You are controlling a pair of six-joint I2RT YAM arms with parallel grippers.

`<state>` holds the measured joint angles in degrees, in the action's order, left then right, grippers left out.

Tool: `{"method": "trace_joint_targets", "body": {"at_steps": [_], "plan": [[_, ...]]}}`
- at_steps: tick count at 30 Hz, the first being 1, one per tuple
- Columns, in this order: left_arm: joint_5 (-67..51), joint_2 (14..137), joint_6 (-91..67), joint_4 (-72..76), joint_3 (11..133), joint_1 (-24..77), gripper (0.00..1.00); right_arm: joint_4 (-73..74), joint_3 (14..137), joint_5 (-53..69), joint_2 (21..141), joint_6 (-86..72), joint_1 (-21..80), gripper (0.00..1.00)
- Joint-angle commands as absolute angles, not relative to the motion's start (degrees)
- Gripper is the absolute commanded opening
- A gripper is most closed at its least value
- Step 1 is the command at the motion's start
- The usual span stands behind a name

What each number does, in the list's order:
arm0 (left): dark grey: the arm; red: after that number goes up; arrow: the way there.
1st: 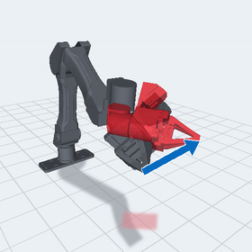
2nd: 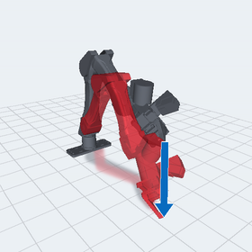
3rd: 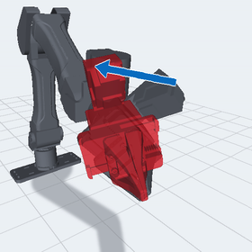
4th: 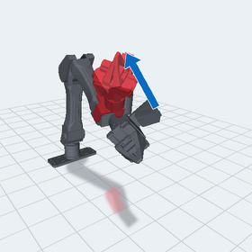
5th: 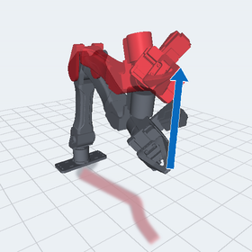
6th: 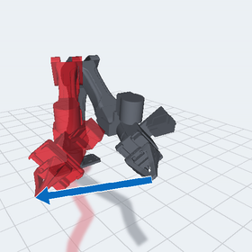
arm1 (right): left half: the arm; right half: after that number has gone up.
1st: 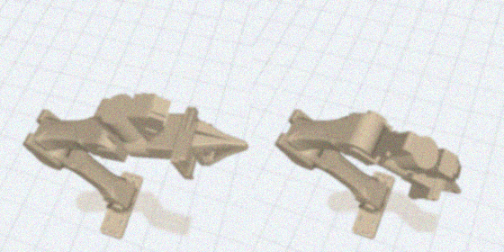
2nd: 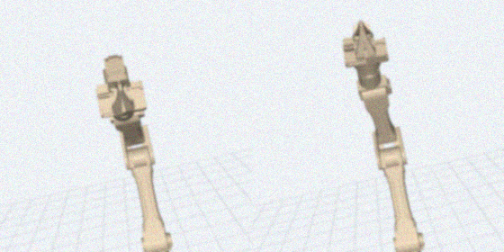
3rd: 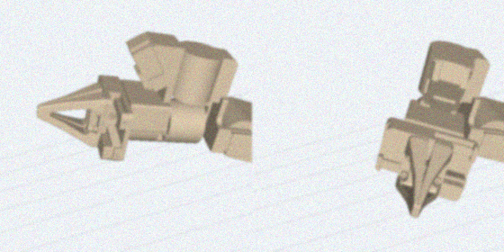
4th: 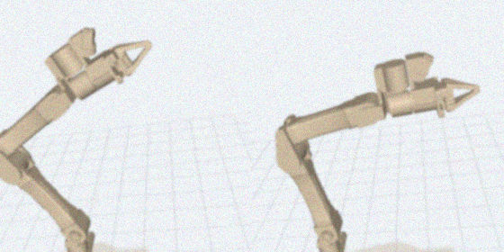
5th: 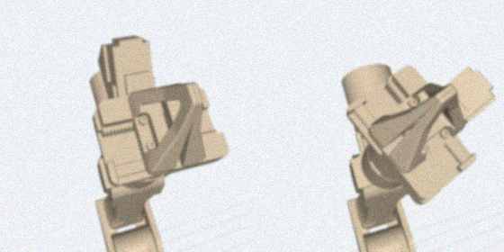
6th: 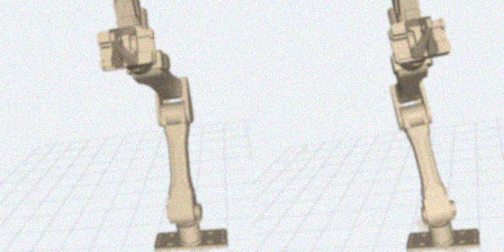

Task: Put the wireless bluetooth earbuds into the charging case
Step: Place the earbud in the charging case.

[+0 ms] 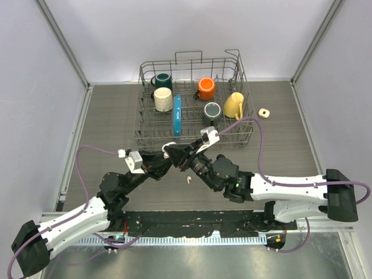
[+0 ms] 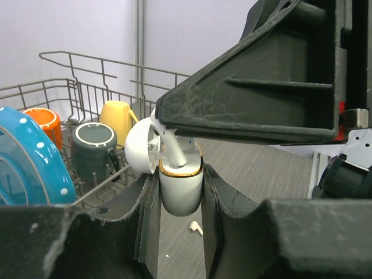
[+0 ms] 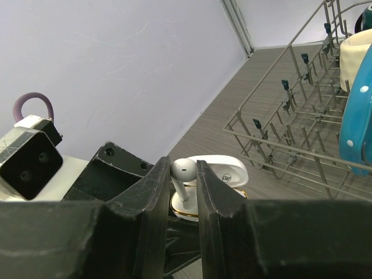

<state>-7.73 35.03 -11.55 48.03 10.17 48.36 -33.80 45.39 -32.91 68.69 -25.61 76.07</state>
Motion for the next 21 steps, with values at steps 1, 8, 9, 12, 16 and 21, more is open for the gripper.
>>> {"method": "trace_joint_targets", "body": {"at_steps": [1, 8, 9, 12, 16, 21], "plan": [[-8.3, 34.5, -11.2, 52.9, 12.0, 48.3, 0.0, -35.9, 46.0, -34.0, 69.4, -24.9, 76.5, 0.01], [-8.0, 34.2, -11.3, 53.2, 11.7, 48.3, 0.0, -36.7, 46.1, -33.6, 70.8, -25.0, 76.6, 0.01], [-7.8, 34.3, -11.3, 53.3, 11.6, 48.3, 0.0, -36.6, 46.1, -33.5, 70.9, -25.1, 76.5, 0.01], [-7.0, 34.1, -11.3, 53.6, 11.5, 48.3, 0.0, -35.6, 45.9, -32.6, 70.3, -24.4, 76.5, 0.01], [-5.5, 33.4, -10.7, 54.7, 11.1, 48.3, 0.0, -33.0, 44.8, -33.0, 68.5, -24.1, 76.6, 0.01], [-4.0, 32.5, -10.2, 55.4, 11.0, 48.3, 0.0, -29.2, 44.8, -31.0, 67.1, -24.2, 76.5, 0.01]]}}
